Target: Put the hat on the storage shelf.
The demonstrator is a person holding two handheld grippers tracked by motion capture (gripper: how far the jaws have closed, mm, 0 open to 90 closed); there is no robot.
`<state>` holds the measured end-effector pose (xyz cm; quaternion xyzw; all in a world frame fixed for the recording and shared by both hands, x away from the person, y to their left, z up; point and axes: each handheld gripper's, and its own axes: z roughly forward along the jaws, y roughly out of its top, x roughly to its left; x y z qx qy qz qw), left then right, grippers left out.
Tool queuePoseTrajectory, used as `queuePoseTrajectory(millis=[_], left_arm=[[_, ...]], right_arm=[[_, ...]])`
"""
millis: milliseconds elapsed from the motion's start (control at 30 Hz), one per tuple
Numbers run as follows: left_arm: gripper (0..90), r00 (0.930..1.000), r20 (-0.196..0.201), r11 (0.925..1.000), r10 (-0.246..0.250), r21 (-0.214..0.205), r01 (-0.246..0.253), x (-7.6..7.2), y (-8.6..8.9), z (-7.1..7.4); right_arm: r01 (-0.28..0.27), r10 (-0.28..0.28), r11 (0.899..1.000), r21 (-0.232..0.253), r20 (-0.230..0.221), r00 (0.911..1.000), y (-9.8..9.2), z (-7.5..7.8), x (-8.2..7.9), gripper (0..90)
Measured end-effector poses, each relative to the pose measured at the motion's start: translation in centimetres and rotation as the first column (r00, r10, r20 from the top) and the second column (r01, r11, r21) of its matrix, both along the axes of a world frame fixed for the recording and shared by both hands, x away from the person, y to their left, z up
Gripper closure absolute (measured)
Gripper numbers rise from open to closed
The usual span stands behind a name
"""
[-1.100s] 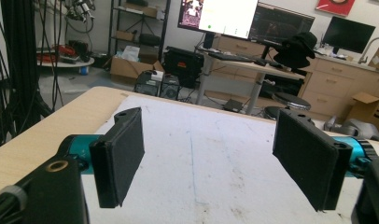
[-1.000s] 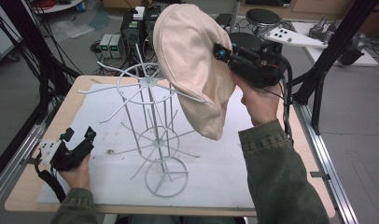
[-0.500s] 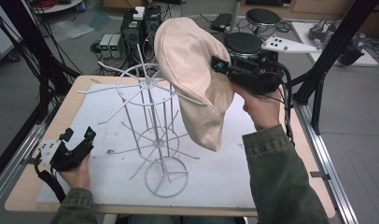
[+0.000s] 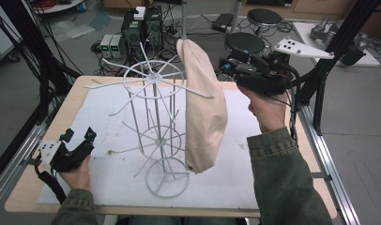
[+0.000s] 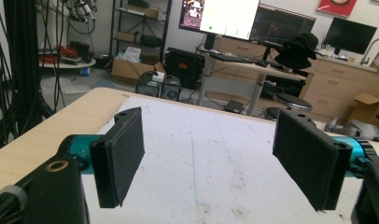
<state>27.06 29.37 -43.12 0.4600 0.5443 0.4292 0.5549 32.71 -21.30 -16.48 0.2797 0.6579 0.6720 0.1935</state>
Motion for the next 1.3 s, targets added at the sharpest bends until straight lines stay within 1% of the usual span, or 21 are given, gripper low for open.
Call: queuePoseTrajectory(millis=[133, 367, 400, 467, 533, 600, 700, 800, 867, 933, 967, 1000, 1067, 1100, 1167, 1200, 1267, 1300], left_arm=[[25.0, 1.0000, 0.001, 1.0000, 0.000, 0.000, 0.000, 0.0, 0.0, 0.0], [25.0, 1.0000, 0.000, 1.0000, 0.000, 0.000, 0.000, 0.0, 0.0, 0.0], [25.0, 1.0000, 0.006, 1.0000, 0.001, -0.001, -0.001, 0.0, 0.0, 0.0], [25.0, 1.0000, 0.004, 1.0000, 0.001, -0.001, -0.001, 0.0, 0.0, 0.0], [25.0, 1.0000, 0.004, 1.0000, 0.001, -0.001, -0.001, 0.0, 0.0, 0.0], [25.0, 1.0000, 0.006, 1.0000, 0.001, -0.001, -0.001, 0.0, 0.0, 0.0], [25.0, 1.0000, 0.005, 1.0000, 0.002, -0.001, -0.002, 0.0, 0.0, 0.0], [25.0, 1.0000, 0.004, 1.0000, 0.002, 0.000, -0.002, 0.0, 0.0, 0.0], [25.0, 1.0000, 0.004, 1.0000, 0.002, -0.002, -0.002, 0.0, 0.0, 0.0], [25.0, 1.0000, 0.002, 1.0000, 0.002, -0.001, -0.002, 0.0, 0.0, 0.0], [24.9, 1.0000, 0.001, 1.0000, 0.003, 0.000, -0.003, 0.0, 0.0, 0.0], [24.9, 1.0000, 0.002, 1.0000, 0.005, 0.000, -0.005, 0.0, 0.0, 0.0], [24.9, 1.0000, 0.002, 1.0000, 0.005, -0.001, -0.005, 0.0, 0.0, 0.0], [24.9, 1.0000, 0.002, 1.0000, 0.005, 0.000, -0.005, 0.0, 0.0, 0.0], [24.9, 1.0000, 0.005, 1.0000, 0.006, 0.002, -0.006, 0.0, -0.1, 0.0], [24.8, 1.0000, 0.005, 1.0000, 0.007, 0.002, -0.007, 0.0, -0.1, 0.0], [24.9, 1.0000, 0.005, 1.0000, 0.007, 0.004, -0.007, 0.0, -0.1, 0.0], [24.8, 1.0000, 0.003, 1.0000, 0.006, 0.002, -0.006, 0.0, -0.1, 0.0]], right_arm=[[0.017, -0.017, 1.000, 0.010, 0.003, 0.9999, -0.4, 0.1, 0.0, 35.7], [0.042, -0.043, 0.999, 0.035, 0.010, 0.9990, -1.3, 0.0, -0.1, 35.0], [0.046, -0.046, 0.998, 0.035, 0.010, 0.9989, -1.4, 0.0, -0.1, 34.7], [0.063, -0.064, 0.997, 0.036, 0.020, 0.9978, -1.6, 0.0, -0.2, 33.1], [0.080, -0.081, 0.996, 0.038, 0.020, 0.9965, -1.8, -0.1, -0.3, 30.2], [0.131, -0.132, 0.991, 0.034, 0.031, 0.9908, -2.0, -0.2, -0.4, 26.7], [0.172, -0.173, 0.984, 0.041, 0.026, 0.9846, -2.3, -0.5, -0.5, 22.7], [0.200, -0.201, 0.978, 0.056, 0.017, 0.9793, -2.7, -0.9, -0.4, 21.6], [0.212, -0.213, 0.976, 0.053, 0.010, 0.9770, -2.9, -1.2, -0.3, 20.6], [0.232, -0.233, 0.971, 0.050, 0.012, 0.9724, -3.1, -1.5, -0.3, 18.8], [0.243, -0.244, 0.969, 0.049, 0.013, 0.9698, -3.1, -1.6, -0.3, 17.7], [0.262, -0.263, 0.964, 0.044, 0.023, 0.9645, -3.2, -1.8, -0.3, 15.7], [0.315, -0.316, 0.948, 0.038, 0.039, 0.9479, -3.3, -2.3, -0.4, 11.5], [0.333, -0.334, 0.942, 0.039, 0.046, 0.9413, -3.3, -2.5, -0.4, 11.4], [0.371, -0.374, 0.927, 0.046, 0.078, 0.9242, -3.5, -3.1, -0.5, 11.2], [0.387, -0.390, 0.921, 0.047, 0.086, 0.9167, -3.6, -3.3, -0.5, 10.9], [0.415, -0.417, 0.909, 0.043, 0.094, 0.9039, -3.8, -3.7, -0.5, 10.8], [0.425, -0.427, 0.904, 0.042, 0.093, 0.8994, -3.9, -3.9, -0.6, 10.8]])
